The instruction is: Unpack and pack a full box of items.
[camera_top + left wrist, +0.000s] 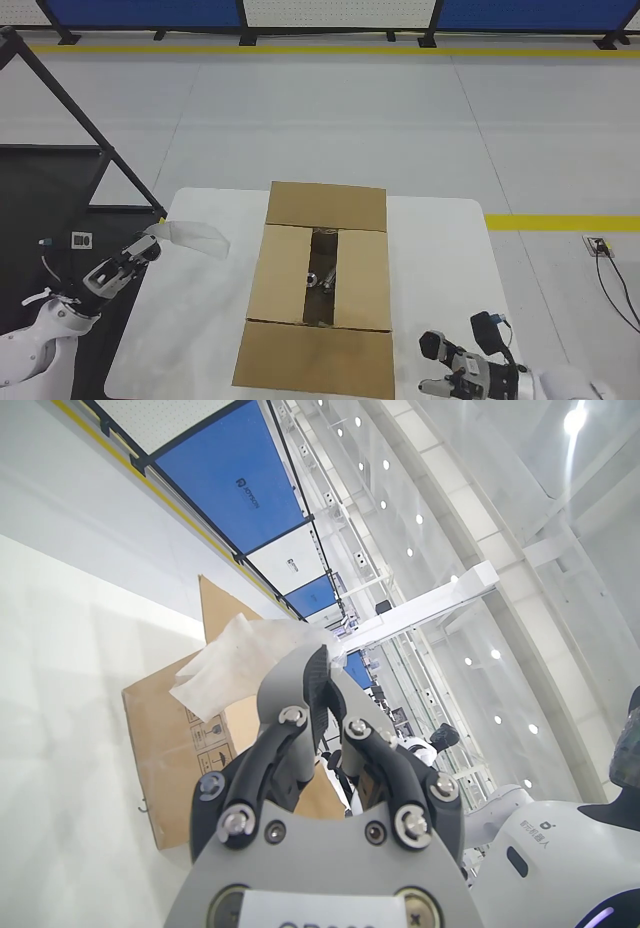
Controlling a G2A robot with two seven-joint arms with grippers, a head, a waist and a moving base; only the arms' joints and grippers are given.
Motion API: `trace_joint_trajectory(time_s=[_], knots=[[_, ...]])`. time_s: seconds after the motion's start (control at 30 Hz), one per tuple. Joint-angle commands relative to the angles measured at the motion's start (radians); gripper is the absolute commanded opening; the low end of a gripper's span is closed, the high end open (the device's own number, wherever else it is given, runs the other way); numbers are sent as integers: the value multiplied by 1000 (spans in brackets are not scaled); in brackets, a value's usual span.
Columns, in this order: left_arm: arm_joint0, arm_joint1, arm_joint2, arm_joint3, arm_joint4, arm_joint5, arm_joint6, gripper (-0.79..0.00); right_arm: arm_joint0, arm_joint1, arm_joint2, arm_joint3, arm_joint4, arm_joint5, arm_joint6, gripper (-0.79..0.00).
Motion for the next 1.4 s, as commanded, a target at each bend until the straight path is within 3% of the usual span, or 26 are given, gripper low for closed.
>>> trace_joint_trajectory(time_s=[0.0,0.23,0.57,0.87,1.1,1.37], knots=[[-9,1,6,5,8,1,2,-785,-4,10,-16,11,-2,25,25,0],[-30,5,23,21,16,2,5,-785,51,33,-130,39,-3,29,29,0],[-26,13,13,29,12,-4,9,-785,280,75,-416,76,-6,14,14,0],[-15,17,14,53,-3,-13,17,-785,427,111,-502,59,146,-9,-9,0],[-4,19,12,68,-29,-24,19,-785,564,107,-527,107,325,82,7,0],[32,18,26,29,-82,-77,-26,-785,701,53,-624,220,197,284,-161,0]])
